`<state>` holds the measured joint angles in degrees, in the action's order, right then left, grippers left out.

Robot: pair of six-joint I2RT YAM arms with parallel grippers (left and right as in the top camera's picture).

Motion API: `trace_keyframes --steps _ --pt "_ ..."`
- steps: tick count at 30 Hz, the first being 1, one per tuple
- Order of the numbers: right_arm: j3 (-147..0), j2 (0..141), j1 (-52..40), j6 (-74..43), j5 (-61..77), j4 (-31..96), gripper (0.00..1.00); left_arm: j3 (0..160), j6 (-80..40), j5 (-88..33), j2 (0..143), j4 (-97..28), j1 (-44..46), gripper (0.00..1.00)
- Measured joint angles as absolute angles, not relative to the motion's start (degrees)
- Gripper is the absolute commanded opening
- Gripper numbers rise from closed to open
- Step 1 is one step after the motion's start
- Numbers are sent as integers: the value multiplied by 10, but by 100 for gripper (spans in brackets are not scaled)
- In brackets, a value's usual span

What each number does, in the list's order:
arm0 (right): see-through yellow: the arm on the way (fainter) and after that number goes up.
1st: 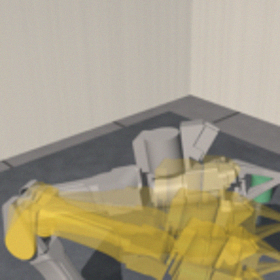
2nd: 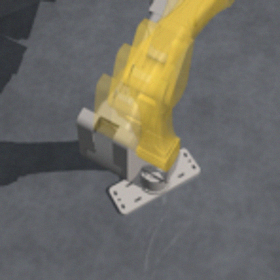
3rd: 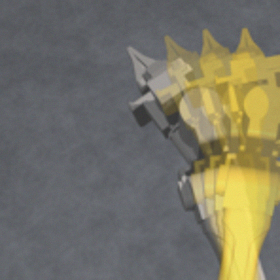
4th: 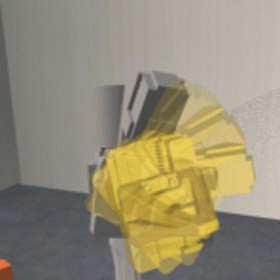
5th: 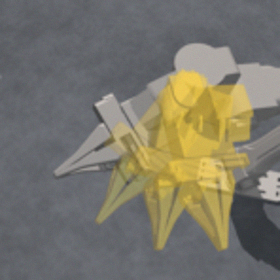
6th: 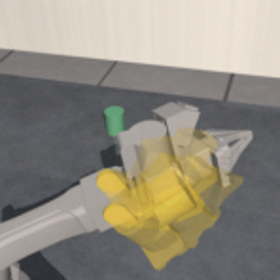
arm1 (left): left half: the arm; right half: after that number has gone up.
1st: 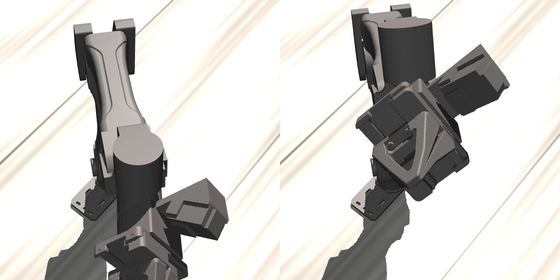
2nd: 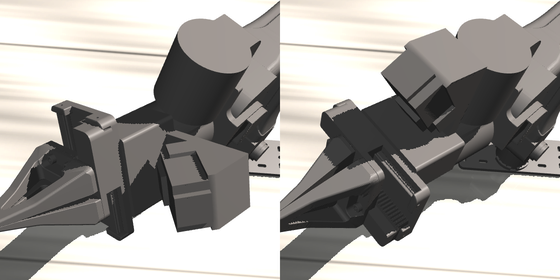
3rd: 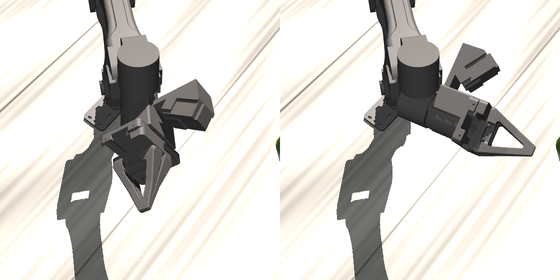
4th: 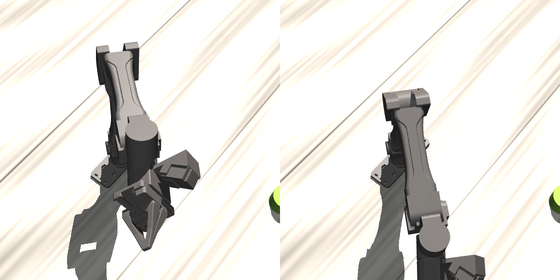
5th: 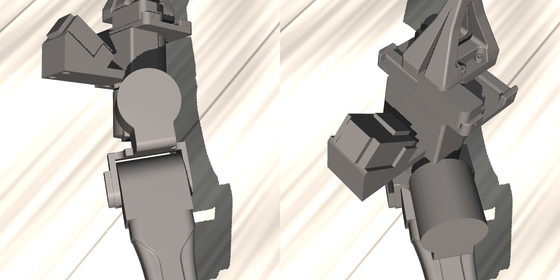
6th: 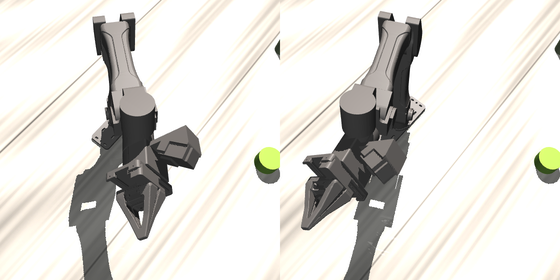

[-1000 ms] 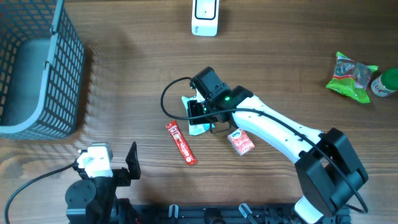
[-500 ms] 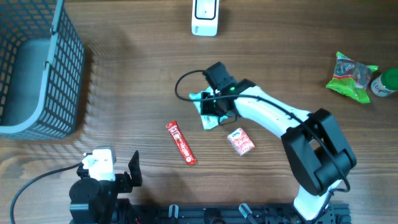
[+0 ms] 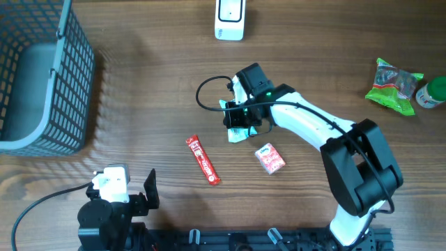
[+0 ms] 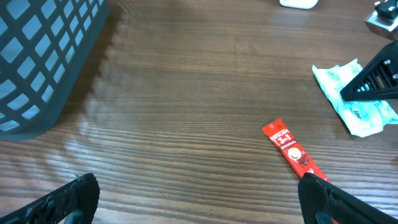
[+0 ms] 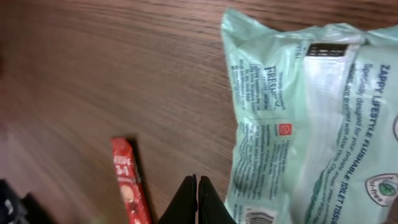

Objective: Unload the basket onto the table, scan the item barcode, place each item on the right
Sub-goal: 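Lift the wipes pack and carry it up and right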

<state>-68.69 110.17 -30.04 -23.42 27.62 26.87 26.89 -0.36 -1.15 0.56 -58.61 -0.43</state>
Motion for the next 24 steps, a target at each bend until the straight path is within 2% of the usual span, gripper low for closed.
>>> trace_keyframes --steps 5,11,24 --pt "-687 1102 -247 -168 393 252 4 269 -4 -11 6 -586 -4 100" --pt "-681 1103 -198 -124 463 249 4 269 -4 -11 6 -586 -4 100" --pt "-679 1222 -197 -88 557 233 4 269 -4 -11 6 -586 -4 100"
